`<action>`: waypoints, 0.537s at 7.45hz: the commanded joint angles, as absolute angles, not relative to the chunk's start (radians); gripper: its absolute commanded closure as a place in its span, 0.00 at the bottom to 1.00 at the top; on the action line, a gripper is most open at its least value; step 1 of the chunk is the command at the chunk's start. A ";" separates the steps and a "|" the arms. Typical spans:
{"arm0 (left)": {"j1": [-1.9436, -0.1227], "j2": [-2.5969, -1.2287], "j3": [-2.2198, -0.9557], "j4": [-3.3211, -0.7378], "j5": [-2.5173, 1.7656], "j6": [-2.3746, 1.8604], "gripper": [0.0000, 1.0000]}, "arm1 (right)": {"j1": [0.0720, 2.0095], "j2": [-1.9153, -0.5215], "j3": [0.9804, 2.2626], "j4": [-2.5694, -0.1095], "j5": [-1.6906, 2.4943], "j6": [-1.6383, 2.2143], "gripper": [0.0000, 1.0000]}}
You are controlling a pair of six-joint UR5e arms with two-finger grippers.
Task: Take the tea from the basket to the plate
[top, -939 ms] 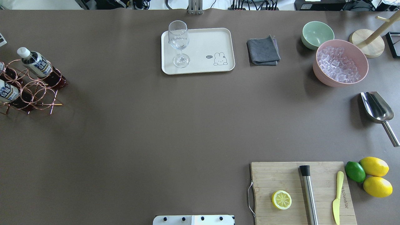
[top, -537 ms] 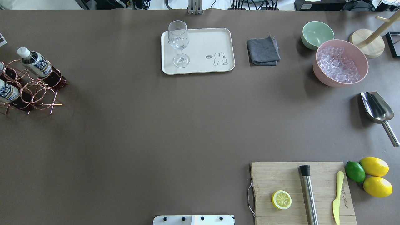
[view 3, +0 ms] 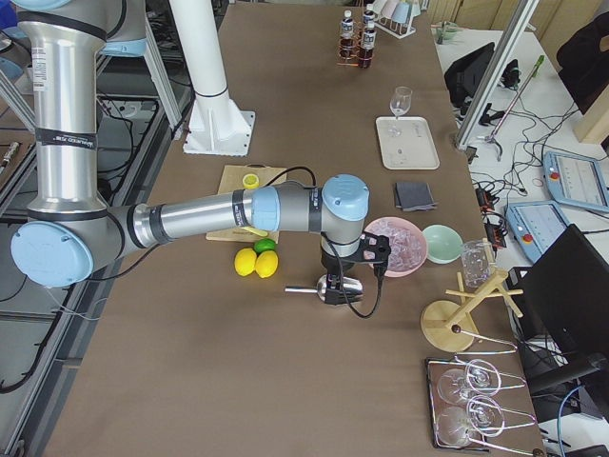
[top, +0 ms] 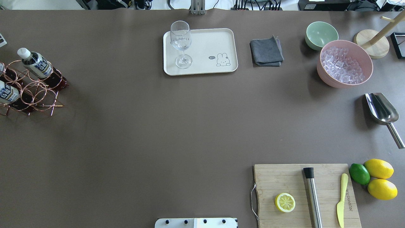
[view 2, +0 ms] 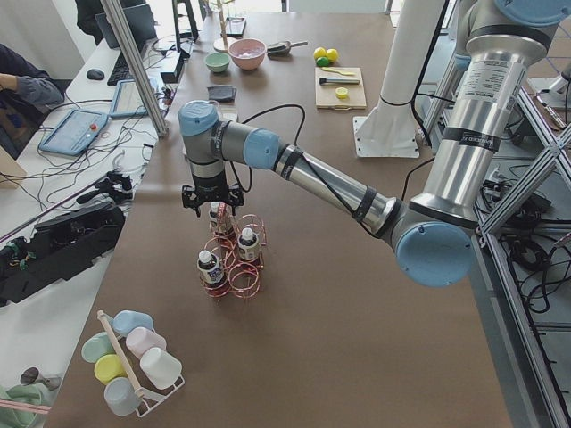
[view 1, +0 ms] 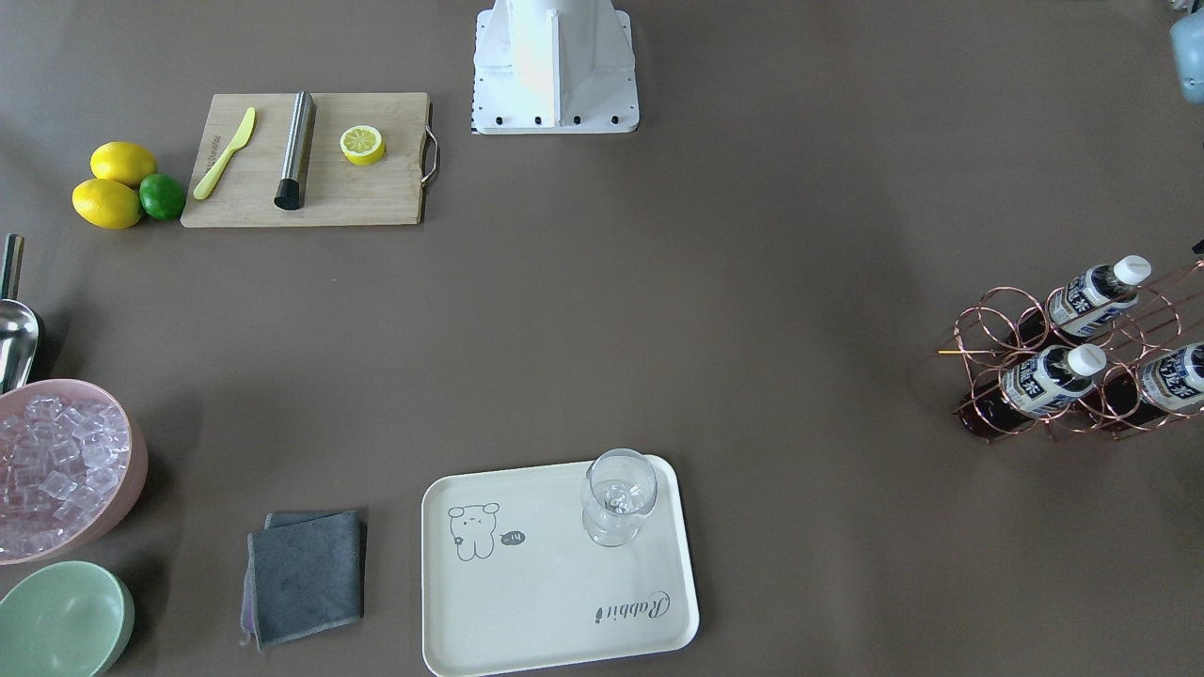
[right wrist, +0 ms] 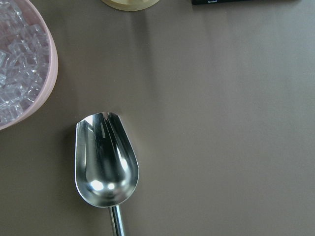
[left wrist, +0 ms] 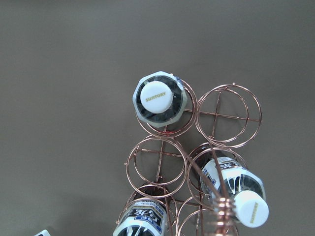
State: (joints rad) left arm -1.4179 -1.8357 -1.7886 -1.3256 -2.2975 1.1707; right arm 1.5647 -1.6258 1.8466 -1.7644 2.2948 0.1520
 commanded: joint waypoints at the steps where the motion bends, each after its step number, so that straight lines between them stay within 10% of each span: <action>1: -1.417 -1.822 -1.790 -1.338 -2.299 1.271 0.13 | 1.565 -1.626 1.845 -1.764 2.295 0.150 0.00; 4: -1.434 -1.787 -1.824 -1.339 -2.301 1.279 0.12 | 1.557 -1.626 1.844 -1.750 2.293 0.149 0.00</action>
